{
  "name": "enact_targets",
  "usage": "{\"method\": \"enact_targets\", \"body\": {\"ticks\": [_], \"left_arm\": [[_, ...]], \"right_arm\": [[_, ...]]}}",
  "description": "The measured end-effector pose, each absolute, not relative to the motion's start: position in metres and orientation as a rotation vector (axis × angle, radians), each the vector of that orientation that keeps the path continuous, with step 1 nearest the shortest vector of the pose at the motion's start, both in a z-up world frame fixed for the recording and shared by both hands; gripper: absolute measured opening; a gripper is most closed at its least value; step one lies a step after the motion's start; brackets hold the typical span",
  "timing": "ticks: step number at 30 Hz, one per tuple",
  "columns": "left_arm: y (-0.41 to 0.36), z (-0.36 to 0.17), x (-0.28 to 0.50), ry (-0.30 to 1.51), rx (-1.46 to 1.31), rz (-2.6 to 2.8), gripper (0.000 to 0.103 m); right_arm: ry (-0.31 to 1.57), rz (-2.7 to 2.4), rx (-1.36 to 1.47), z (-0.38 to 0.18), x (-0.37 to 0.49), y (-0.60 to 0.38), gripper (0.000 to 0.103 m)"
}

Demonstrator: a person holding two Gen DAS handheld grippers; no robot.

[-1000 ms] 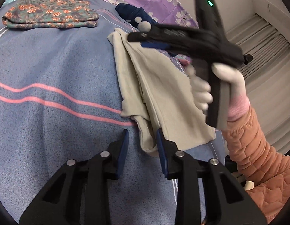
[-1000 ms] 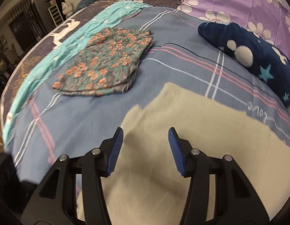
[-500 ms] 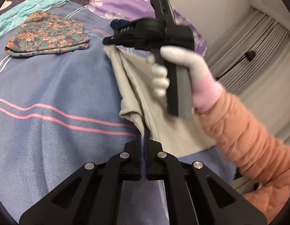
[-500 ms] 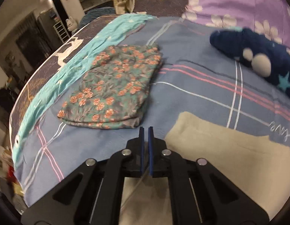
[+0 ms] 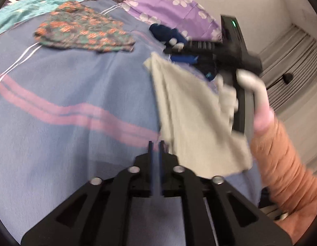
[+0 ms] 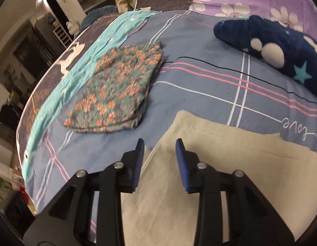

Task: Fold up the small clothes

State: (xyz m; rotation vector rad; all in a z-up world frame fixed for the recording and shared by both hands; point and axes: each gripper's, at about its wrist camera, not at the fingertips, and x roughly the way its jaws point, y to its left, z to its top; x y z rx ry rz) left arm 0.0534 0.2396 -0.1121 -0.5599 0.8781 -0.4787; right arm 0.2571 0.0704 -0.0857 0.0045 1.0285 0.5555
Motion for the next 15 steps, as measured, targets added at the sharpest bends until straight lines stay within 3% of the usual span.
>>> {"method": "enact_targets", "body": {"ticks": [2,7,13,15], "left_arm": [[0.242,-0.109,0.083,0.86,-0.595,-0.505,0.026],[0.227,-0.119,0.166,0.948,-0.653,-0.592,0.036],[0.204,-0.133,0.232,1.015,-0.677,-0.594,0.036],[0.206,-0.135,0.247,0.994,-0.702,-0.56,0.019]], "right_arm": [[1.018,0.558,0.011,-0.083,0.243,0.064,0.033],[0.957,0.544,-0.012,-0.075,0.19,0.017,0.033],[0.945,0.691,-0.284,-0.101,0.079,0.006,0.036],[0.977,0.743,-0.323,-0.118,0.055,0.014,0.041]]}}
